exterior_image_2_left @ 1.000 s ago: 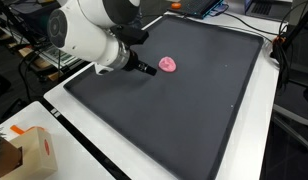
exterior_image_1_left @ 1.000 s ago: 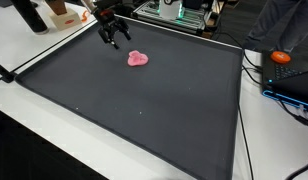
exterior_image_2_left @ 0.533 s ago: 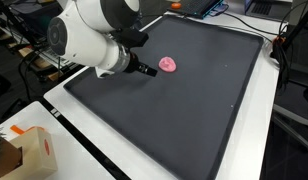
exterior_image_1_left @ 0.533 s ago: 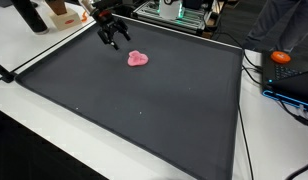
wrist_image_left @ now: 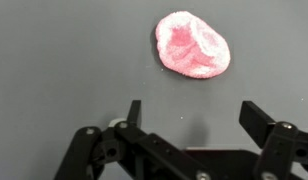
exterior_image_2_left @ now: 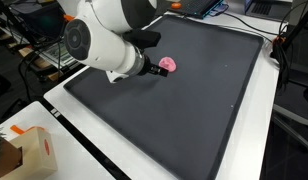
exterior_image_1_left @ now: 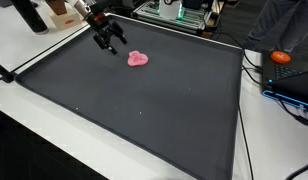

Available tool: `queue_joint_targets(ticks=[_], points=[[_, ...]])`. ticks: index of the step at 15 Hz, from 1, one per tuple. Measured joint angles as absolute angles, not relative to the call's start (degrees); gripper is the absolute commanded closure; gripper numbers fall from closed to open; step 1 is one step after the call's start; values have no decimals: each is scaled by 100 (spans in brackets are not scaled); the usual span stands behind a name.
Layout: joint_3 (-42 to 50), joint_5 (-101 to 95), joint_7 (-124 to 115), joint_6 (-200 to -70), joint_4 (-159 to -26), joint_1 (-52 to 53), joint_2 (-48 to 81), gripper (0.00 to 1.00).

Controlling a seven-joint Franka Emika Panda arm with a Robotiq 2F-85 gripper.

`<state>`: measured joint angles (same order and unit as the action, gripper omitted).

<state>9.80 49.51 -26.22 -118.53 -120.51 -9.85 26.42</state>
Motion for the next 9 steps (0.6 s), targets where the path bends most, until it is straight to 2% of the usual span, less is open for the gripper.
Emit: queue_joint_targets(ticks=[9], points=[[841,3150,-2827,-11435,-10845,-437,3146,0]])
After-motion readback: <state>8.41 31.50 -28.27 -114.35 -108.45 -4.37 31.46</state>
